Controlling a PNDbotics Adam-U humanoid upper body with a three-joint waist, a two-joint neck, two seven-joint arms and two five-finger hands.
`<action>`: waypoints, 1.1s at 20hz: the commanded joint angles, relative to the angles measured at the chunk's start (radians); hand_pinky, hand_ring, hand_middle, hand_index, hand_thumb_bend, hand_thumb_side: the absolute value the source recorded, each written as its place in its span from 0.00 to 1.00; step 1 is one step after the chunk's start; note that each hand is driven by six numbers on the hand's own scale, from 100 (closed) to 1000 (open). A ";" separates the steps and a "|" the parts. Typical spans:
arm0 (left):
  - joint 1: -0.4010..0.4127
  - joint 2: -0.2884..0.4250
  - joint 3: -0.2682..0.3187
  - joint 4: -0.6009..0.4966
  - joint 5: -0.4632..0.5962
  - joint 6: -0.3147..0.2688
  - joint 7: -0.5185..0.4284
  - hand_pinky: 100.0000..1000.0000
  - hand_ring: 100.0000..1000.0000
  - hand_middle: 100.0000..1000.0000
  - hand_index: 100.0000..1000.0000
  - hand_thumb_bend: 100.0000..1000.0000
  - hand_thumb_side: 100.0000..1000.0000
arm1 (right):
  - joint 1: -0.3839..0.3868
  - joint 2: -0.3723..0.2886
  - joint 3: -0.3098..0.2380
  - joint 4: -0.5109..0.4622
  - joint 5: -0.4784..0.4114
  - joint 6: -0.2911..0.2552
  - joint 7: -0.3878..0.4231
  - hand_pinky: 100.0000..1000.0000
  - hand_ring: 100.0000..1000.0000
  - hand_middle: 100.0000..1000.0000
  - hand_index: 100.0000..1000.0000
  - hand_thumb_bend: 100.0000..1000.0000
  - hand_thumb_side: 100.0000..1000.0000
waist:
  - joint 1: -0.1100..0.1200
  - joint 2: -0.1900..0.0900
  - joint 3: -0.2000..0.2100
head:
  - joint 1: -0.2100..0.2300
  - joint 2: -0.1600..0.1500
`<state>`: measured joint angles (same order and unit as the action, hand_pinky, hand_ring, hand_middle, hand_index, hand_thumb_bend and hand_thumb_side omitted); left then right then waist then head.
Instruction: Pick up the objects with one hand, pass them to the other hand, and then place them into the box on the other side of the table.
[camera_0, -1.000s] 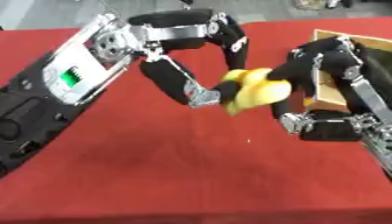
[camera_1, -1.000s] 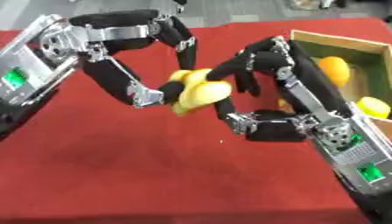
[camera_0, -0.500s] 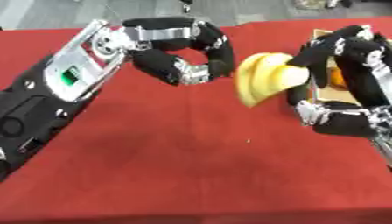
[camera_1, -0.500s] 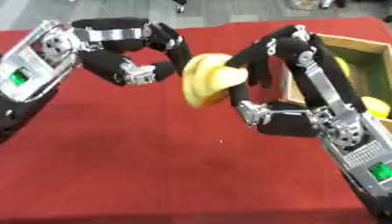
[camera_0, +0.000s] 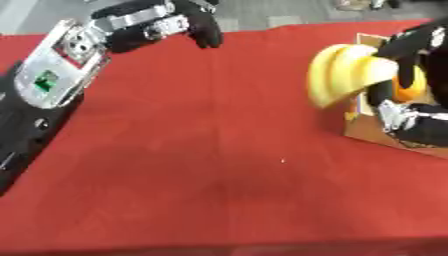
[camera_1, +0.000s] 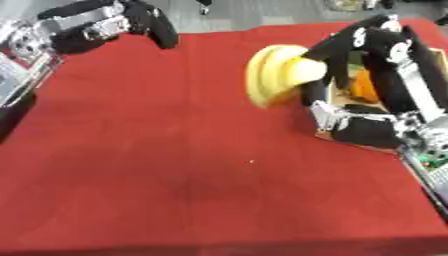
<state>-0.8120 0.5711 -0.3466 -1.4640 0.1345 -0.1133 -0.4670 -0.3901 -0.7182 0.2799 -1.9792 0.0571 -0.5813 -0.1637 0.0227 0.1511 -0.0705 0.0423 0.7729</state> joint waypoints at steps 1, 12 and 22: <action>0.031 0.043 0.079 -0.003 0.039 0.008 0.129 0.72 0.68 0.62 0.61 0.00 0.96 | 0.031 -0.093 -0.080 -0.021 -0.011 0.002 -0.068 0.24 0.23 0.12 0.38 0.00 0.00 | -0.009 0.004 0.002 | -0.006 -0.003; 0.319 0.030 0.267 -0.215 0.049 -0.001 0.426 0.71 0.65 0.58 0.58 0.00 0.74 | 0.266 -0.281 -0.264 0.007 -0.224 0.429 -0.080 0.33 0.32 0.12 0.53 0.00 0.13 | 0.000 0.012 0.032 | -0.032 -0.003; 0.459 -0.110 0.367 -0.319 -0.053 -0.028 0.545 0.70 0.64 0.57 0.58 0.00 0.73 | 0.129 -0.337 -0.303 0.443 -0.178 0.438 0.039 0.45 0.42 0.26 0.71 0.00 0.05 | -0.001 0.018 0.072 | -0.061 -0.003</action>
<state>-0.3449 0.4602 -0.0016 -1.7557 0.0940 -0.1382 0.0653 -0.2475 -1.0017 -0.0109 -1.5731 -0.1510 -0.1287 -0.1429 0.0230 0.1684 0.0042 -0.0134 0.7729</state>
